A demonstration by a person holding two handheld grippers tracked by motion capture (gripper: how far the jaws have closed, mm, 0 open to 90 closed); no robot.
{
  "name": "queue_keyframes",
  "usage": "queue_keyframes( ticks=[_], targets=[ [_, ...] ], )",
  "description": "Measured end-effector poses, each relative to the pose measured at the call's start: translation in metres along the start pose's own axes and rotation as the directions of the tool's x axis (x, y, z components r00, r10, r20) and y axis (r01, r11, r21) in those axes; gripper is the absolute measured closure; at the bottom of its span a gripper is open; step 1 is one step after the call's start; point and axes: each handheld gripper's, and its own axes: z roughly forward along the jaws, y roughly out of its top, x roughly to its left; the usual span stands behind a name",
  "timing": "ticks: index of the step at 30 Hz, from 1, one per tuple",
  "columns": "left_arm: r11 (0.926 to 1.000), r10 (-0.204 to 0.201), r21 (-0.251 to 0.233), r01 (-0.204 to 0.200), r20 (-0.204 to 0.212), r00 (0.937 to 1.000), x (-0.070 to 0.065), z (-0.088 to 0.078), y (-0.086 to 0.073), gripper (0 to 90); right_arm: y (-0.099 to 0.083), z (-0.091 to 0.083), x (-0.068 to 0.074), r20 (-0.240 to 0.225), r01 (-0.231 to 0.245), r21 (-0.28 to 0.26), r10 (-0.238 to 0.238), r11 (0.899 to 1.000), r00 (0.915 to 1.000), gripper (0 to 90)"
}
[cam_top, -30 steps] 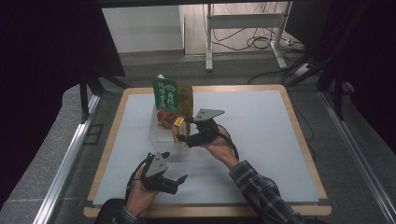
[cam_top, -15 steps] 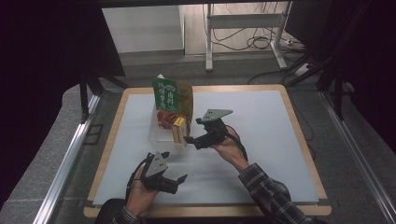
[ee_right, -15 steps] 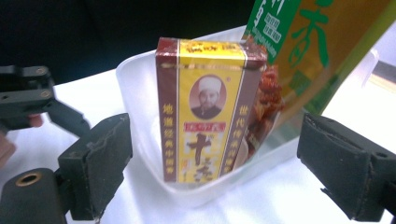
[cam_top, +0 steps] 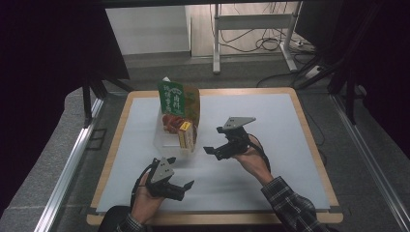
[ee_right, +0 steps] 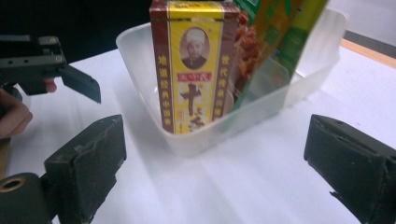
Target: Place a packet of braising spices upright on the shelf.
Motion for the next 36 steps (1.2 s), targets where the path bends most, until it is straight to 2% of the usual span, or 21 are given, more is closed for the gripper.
queue_keyframes(
  ticks=[4, 11, 16, 22, 36],
  targets=[
    [1.0000, -0.003, 0.000, 0.003, 0.004, 1.0000, 0.000, 0.000, 0.000, 0.0, -0.006, -0.011, -0.002, 0.018, -0.008, 0.011, 0.008, 1.000, 0.9998, 5.0],
    [1.0000, -0.006, 0.000, 0.006, 0.006, 1.0000, 0.000, 0.001, 0.000, 0.0, -0.020, -0.028, -0.004, 0.014, -0.028, 0.023, 0.027, 0.999, 0.9995, 5.3],
    [1.0000, -0.007, 0.002, 0.007, 0.007, 0.9999, 0.001, 0.001, 0.000, 0.0, -0.027, -0.038, -0.004, 0.034, -0.022, 0.041, 0.021, 0.999, 0.9992, 5.3],
    [1.0000, -0.006, 0.004, 0.006, 0.008, 1.0000, 0.001, 0.001, -0.001, 0.0, -0.035, -0.051, -0.006, 0.042, -0.052, 0.049, 0.050, 0.997, 0.9979, 3.2],
    [1.0000, 0.000, 0.005, 0.000, 0.014, 0.9999, 0.000, 0.000, -0.001, 0.0, -0.063, -0.085, -0.010, 0.116, -0.069, 0.062, 0.062, 0.996, 0.9914, 0.4]
  ],
)
